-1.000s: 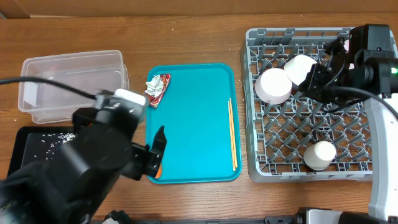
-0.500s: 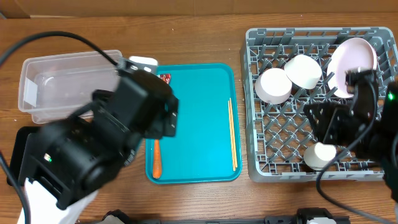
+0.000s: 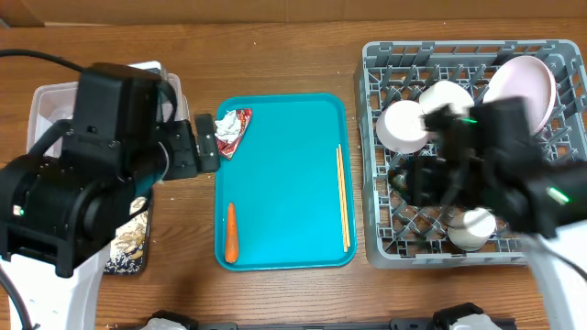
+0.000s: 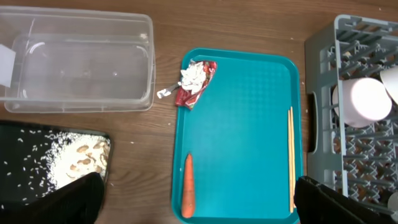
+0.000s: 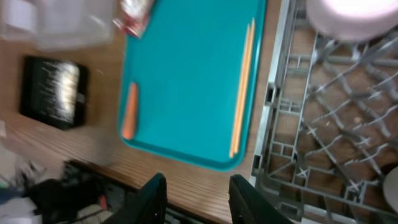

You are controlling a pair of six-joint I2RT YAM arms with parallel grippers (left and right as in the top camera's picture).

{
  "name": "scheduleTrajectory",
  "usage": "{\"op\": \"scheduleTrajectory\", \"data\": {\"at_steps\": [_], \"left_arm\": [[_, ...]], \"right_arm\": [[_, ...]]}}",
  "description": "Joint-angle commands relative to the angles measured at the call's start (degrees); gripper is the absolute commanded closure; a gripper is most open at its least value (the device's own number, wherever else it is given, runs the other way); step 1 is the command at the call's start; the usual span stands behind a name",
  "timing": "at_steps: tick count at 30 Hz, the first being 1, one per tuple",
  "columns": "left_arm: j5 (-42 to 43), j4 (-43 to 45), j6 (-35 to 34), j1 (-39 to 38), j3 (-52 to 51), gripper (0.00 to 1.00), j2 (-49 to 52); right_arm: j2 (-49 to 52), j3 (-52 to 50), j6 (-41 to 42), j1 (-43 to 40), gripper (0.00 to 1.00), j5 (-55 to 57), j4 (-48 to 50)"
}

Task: Sort waste into correct bins and load items into the dishwasher
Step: 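Reach the right gripper to the wooden chopsticks on the teal tray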

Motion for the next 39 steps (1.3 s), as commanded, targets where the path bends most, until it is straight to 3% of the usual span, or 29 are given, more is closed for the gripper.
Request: {"op": "scheduleTrajectory", "data": {"at_steps": [1, 5, 13, 23, 29, 39], "left_arm": [[2.1, -0.4, 1.6, 1.0, 0.1, 0.0, 0.0], [2.1, -1.1, 1.6, 0.9, 0.1, 0.0, 0.0], [2.1, -1.8, 1.6, 0.9, 0.1, 0.0, 0.0], [2.1, -1.7, 1.5, 0.9, 0.1, 0.0, 0.0], [2.2, -1.7, 1.5, 0.8, 0.1, 0.0, 0.0], [2.2, -1.7, 1.5, 0.8, 0.1, 0.0, 0.1]], "right_arm": [[4.6, -4.7, 4.1, 5.4, 0.65, 4.2, 2.4], [11.2, -8.8, 8.8, 12.8, 0.65, 8.2, 8.2], [25.0, -9.3, 20.6, 21.9, 0.65, 21.7, 10.4], [32.5, -9.3, 16.9, 22.1, 0.64, 18.0, 15.6], [32.9, -9.5, 16.9, 22.0, 0.51, 20.6, 17.8], [33.0, -15.5, 18.9, 19.1, 0.45, 23.4, 22.7]]}}
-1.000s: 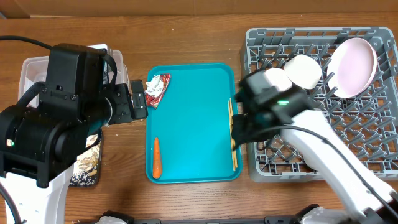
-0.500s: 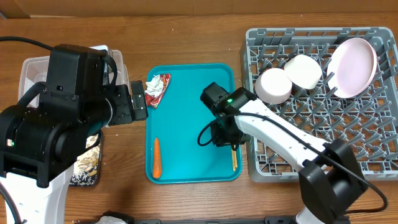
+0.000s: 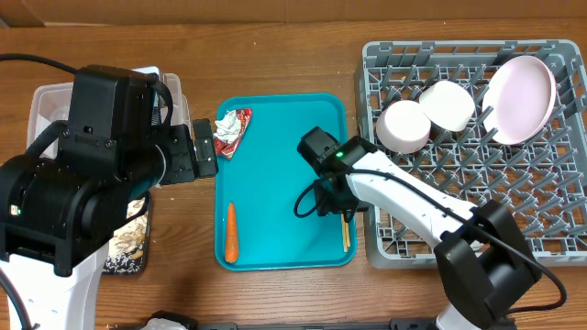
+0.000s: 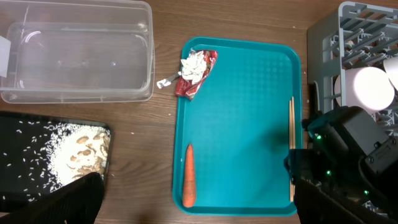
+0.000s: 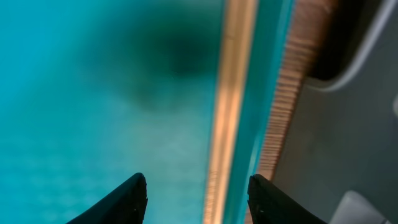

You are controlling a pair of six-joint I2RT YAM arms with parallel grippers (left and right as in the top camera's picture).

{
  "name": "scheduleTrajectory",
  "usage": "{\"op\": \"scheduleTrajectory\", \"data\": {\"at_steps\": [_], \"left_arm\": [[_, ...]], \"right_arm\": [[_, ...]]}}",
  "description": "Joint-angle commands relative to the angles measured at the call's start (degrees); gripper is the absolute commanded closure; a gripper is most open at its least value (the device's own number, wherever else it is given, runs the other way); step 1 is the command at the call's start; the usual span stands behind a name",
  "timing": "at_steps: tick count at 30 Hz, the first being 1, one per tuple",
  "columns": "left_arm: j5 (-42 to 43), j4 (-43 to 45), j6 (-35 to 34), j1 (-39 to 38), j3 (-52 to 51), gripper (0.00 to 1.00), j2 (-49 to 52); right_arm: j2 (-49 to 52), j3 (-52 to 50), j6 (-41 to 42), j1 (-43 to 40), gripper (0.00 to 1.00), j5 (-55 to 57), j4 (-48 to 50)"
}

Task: Sort waste into correct bins and load items into the dishwasher
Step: 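Reach the right gripper to the wooden chopsticks on the teal tray, then close the right gripper on the wooden chopsticks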

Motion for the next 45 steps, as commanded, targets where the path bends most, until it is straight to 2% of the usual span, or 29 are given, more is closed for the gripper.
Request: {"op": "scheduleTrajectory", "data": {"at_steps": [1, 5, 12, 17, 27, 29, 34, 45], "left_arm": [[0.7, 0.1, 0.9, 0.2, 0.0, 0.0, 0.1], [0.7, 0.2, 0.9, 0.2, 0.1, 0.0, 0.1], [0.7, 0.3, 0.9, 0.2, 0.0, 0.0, 0.1], [0.7, 0.3, 0.9, 0.2, 0.0, 0.0, 0.1], [0.7, 0.3, 0.9, 0.2, 0.0, 0.0, 0.1], [0.7, 0.3, 0.9, 0.2, 0.0, 0.0, 0.1], [0.7, 0.3, 0.9, 0.2, 0.0, 0.0, 0.1], [0.7, 0.3, 0.9, 0.2, 0.0, 0.0, 0.1]], "right_arm": [[0.6, -1.3, -0.1, -2.7, 0.45, 0.1, 1.6], [0.6, -2.4, -4.1, -4.2, 0.45, -3.8, 4.2], [0.6, -2.5, -5.8, -3.0, 0.45, -4.0, 5.1], [1.6, -3.6, -9.2, -3.0, 0.5, -6.7, 7.6], [2.7, -8.6, -9.2, -3.0, 0.5, -6.2, 13.5], [2.7, -9.8, -9.3, -3.0, 0.53, -7.6, 15.0], [2.6, -8.8, -10.7, -2.6, 0.63, -6.3, 12.3], [-4.8, -1.5, -11.1, 0.0, 0.55, -8.6, 6.2]]}}
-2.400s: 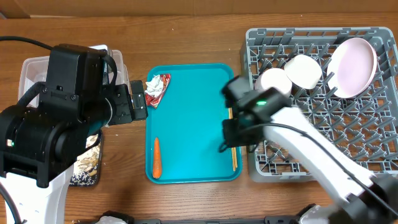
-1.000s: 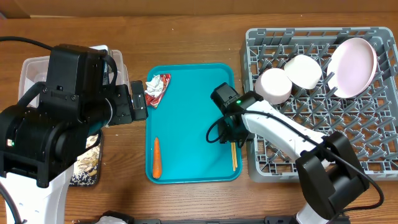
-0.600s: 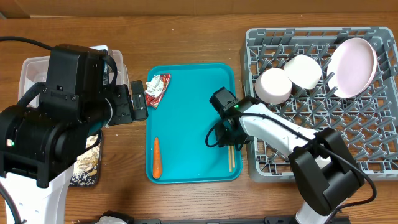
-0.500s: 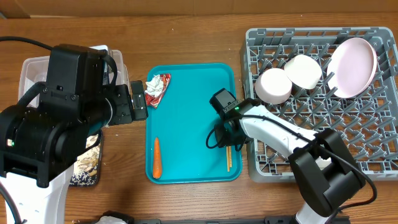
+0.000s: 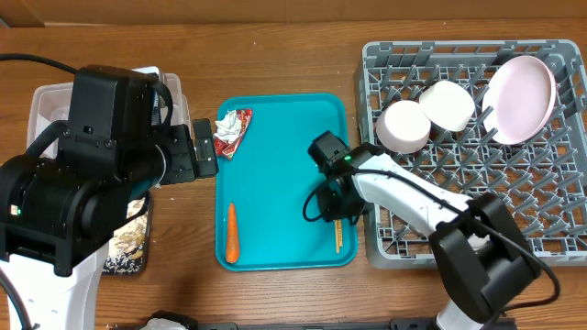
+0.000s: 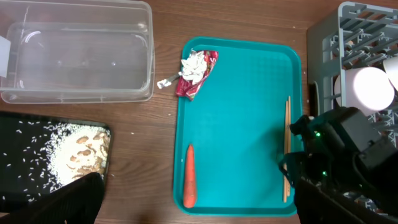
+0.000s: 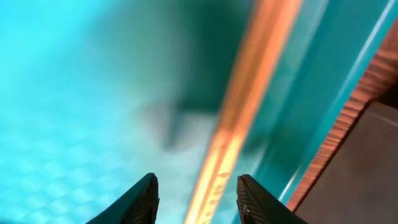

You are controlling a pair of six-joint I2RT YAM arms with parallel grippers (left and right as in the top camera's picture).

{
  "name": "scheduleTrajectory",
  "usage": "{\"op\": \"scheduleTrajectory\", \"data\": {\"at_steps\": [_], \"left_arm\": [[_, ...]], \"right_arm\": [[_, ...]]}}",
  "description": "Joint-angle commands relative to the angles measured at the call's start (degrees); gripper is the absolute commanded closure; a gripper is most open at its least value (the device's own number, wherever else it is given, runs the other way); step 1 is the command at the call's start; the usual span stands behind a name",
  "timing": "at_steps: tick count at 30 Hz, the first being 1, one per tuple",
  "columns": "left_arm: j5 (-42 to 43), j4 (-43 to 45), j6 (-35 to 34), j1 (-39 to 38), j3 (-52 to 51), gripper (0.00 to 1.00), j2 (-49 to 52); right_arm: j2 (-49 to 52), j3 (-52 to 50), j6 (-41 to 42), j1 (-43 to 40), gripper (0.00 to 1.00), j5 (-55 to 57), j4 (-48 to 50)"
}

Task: Sort waste into correct bins and load items into the dishwasher
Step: 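Close the right gripper on the wooden chopsticks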

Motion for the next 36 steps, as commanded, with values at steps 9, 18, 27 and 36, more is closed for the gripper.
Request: {"op": "scheduleTrajectory", "data": {"at_steps": [9, 18, 27, 36], "left_arm": [[0.7, 0.2, 0.9, 0.2, 0.1, 0.0, 0.3], [0.7, 0.2, 0.9, 0.2, 0.1, 0.0, 0.3], [0.7, 0.2, 0.9, 0.2, 0.1, 0.0, 0.3], [0.7, 0.2, 0.9, 0.2, 0.1, 0.0, 0.3]], "right_arm": [[-5.6, -0.9, 3.0, 1.2, 0.59, 2.4, 1.9], [-4.3, -8.4, 2.8, 1.2, 0.62, 1.4, 10.5], [-0.8, -9.2, 2.8, 1.2, 0.64, 2.4, 13.6], [-0.8, -9.4, 0.5, 1.3, 0.69, 0.3, 12.4]]}}
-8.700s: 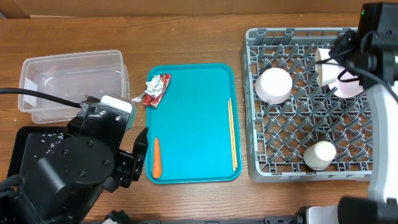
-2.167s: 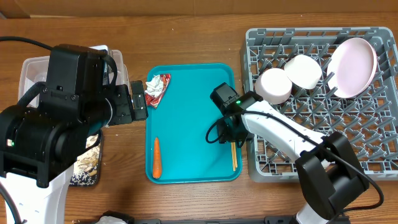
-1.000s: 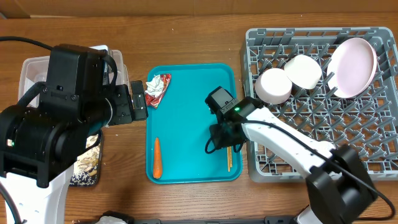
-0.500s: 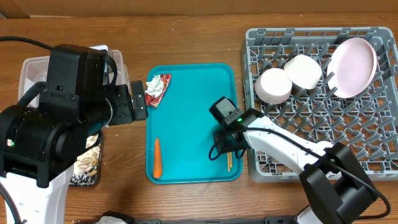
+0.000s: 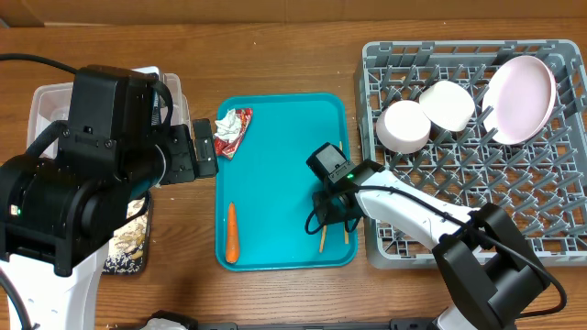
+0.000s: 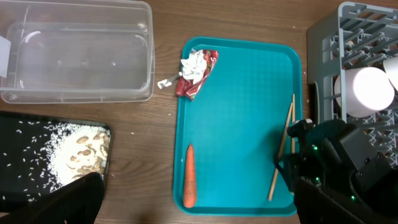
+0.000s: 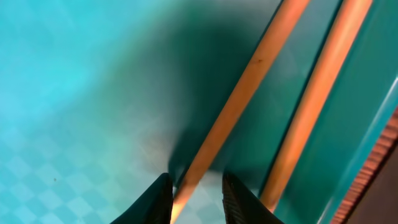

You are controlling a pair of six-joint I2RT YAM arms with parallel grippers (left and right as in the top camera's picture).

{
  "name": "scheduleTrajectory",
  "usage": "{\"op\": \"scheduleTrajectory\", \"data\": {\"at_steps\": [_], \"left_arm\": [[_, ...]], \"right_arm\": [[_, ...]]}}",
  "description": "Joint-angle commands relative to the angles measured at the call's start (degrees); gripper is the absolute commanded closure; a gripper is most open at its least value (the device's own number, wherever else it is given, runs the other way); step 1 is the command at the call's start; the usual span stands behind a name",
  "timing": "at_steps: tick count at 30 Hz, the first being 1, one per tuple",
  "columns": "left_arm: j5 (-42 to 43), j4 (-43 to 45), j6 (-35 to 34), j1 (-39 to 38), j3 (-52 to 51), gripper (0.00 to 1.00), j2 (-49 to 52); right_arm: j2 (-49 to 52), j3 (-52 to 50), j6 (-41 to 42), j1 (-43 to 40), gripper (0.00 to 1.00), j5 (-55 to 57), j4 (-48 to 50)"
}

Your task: Sort waste into correct bins and load items into the dishwasher

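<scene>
Two wooden chopsticks lie at the right side of the teal tray (image 5: 275,174). One chopstick (image 7: 249,81) is tilted, its lower end swung left; the other chopstick (image 7: 317,93) lies along the tray's rim. My right gripper (image 7: 197,202) is down on the tray, its jaws drawn in around the tilted chopstick (image 6: 281,152). An orange carrot (image 6: 189,177) and a crumpled red-and-white wrapper (image 6: 194,73) also lie on the tray. My left gripper (image 6: 196,183) hangs open high above the tray's left side, holding nothing.
A grey dish rack (image 5: 459,48) on the right holds two white cups (image 5: 404,126) and a pink plate (image 5: 520,87). A clear plastic bin (image 6: 74,56) and a black tray of rice scraps (image 6: 50,162) sit at the left.
The two chopsticks lay together; now one is swung away, its lower end further left, and the other is near the rim. My right gripper's fingers stand closer together. The left arm is unchanged.
My right arm was over the dish rack while both chopsticks lay straight along the tray's right edge. Then its open gripper was down at the chopsticks. Then the pair lay skewed inward. Now the sticks are apart, with the jaws narrowed on the tilted one.
</scene>
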Motion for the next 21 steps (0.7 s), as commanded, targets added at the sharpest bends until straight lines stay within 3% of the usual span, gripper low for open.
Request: {"op": "scheduleTrajectory", "data": {"at_steps": [1, 4, 11, 21], "left_arm": [[0.7, 0.2, 0.9, 0.2, 0.0, 0.0, 0.3], [0.7, 0.2, 0.9, 0.2, 0.0, 0.0, 0.3], [0.7, 0.2, 0.9, 0.2, 0.0, 0.0, 0.3], [0.7, 0.2, 0.9, 0.2, 0.0, 0.0, 0.3]], "right_arm": [[1.4, -1.1, -1.7, 0.0, 0.69, -1.1, -0.2], [1.4, -1.1, -1.2, 0.0, 0.67, -0.2, 1.2], [1.3, 0.5, 3.8, -0.2, 0.96, 2.9, -0.4], [-5.0, 15.3, 3.7, -0.2, 0.96, 2.9, -13.1]]}}
